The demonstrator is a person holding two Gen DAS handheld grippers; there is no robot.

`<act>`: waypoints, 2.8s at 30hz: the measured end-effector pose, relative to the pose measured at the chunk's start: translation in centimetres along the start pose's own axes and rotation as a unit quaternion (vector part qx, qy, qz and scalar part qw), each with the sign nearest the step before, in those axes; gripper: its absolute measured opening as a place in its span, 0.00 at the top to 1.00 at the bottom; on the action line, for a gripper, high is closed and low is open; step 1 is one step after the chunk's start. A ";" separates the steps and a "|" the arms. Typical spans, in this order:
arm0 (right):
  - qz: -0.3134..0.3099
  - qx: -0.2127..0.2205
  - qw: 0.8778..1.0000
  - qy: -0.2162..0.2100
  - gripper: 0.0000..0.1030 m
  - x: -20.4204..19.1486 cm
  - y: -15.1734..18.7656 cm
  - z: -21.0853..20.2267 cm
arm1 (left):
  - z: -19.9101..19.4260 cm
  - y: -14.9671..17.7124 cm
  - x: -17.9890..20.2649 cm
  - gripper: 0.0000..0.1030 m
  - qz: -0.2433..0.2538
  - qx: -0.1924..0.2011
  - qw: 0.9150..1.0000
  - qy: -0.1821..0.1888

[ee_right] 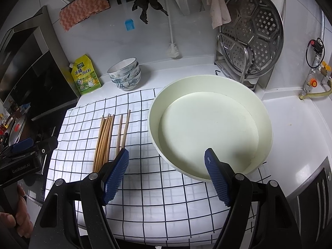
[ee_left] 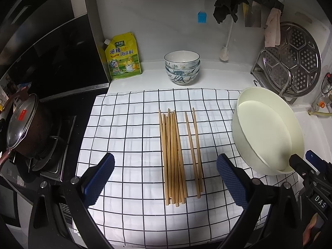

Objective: Organize utensils
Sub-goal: 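Lower the left tool onto a single wooden chopstick and close on it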

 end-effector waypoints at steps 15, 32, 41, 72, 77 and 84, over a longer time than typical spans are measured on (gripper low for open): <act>-0.029 -0.029 0.999 -0.025 0.30 -4.8 1.4 3.4 | 4.0 0.3 -5.7 0.06 -0.016 -0.001 1.000 -0.005; -0.002 -0.093 0.996 -0.006 0.30 -8.4 5.4 14.5 | 15.3 2.8 -7.2 0.06 0.009 -0.060 0.998 0.028; -0.017 -0.092 0.995 0.028 0.30 -8.9 5.0 17.5 | 17.3 3.3 -7.0 0.06 0.009 -0.067 0.997 0.021; -0.036 -0.098 0.993 0.048 0.30 -8.3 5.5 17.9 | 18.2 4.1 -5.0 0.05 0.021 -0.074 0.997 0.021; -0.036 -0.098 0.993 0.048 0.30 -8.3 5.6 17.9 | 18.2 4.2 -5.5 0.05 0.014 -0.072 0.997 0.016; -0.039 -0.098 0.993 0.046 0.30 -8.5 5.6 17.8 | 18.4 4.6 -6.0 0.05 0.017 -0.086 0.996 -0.001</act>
Point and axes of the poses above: each gripper's, at about its wrist camera, not at the fingertips, and z roughly the way its jaws point, x to its right, y to its underside, the point moved 4 cm from there along z, roughly the way its jaws point
